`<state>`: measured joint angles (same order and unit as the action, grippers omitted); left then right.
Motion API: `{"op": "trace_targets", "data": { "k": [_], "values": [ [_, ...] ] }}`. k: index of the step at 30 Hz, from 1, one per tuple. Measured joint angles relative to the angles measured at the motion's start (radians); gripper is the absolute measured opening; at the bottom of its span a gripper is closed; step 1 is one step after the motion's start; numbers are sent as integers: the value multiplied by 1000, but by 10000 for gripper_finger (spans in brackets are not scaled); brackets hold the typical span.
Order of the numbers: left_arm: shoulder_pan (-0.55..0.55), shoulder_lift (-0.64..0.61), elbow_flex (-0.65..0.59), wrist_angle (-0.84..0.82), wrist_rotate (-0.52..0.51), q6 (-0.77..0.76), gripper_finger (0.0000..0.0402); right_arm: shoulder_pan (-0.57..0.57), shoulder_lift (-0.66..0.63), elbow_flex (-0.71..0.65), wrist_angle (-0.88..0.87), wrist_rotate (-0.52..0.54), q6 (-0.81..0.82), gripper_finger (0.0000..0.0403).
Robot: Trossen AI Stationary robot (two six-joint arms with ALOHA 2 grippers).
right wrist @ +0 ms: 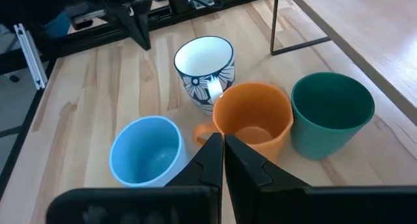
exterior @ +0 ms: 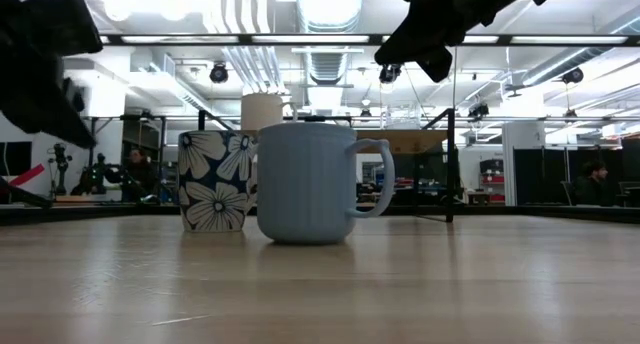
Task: Stack small to large cups/mugs on shelf
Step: Put the blue mug on the shelf
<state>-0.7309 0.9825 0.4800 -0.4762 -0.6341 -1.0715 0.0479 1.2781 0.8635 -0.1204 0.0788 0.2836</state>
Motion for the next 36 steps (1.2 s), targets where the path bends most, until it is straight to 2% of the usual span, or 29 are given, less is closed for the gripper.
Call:
{"op": "trace_targets", "data": {
  "k": [4,9,12,15,19,22,25,30,32,36],
  "values": [
    [-4,0,-47,157,-166,41,0,0,0,0,0,0,4,9],
    [20,-25,-52,281,-364,272,0,0,0,0,1,0,14,9],
    [54,-83,-26,293,-418,411,0,0,0,0,2,0,19,9],
    [101,-180,-4,338,-411,601,0,0,0,0,3,0,20,9],
    [177,-344,13,409,-255,839,0,0,0,0,5,0,23,9],
    [251,-473,12,405,-93,875,0,0,0,0,5,0,23,9],
    [329,-564,6,334,76,857,0,0,0,0,6,0,23,9],
    [440,-753,12,154,294,710,0,0,0,0,7,0,23,9],
    [464,-815,10,64,332,661,0,0,1,0,7,0,23,9],
    [471,-911,12,-76,337,624,0,0,1,0,7,0,23,9]
  ]
}}
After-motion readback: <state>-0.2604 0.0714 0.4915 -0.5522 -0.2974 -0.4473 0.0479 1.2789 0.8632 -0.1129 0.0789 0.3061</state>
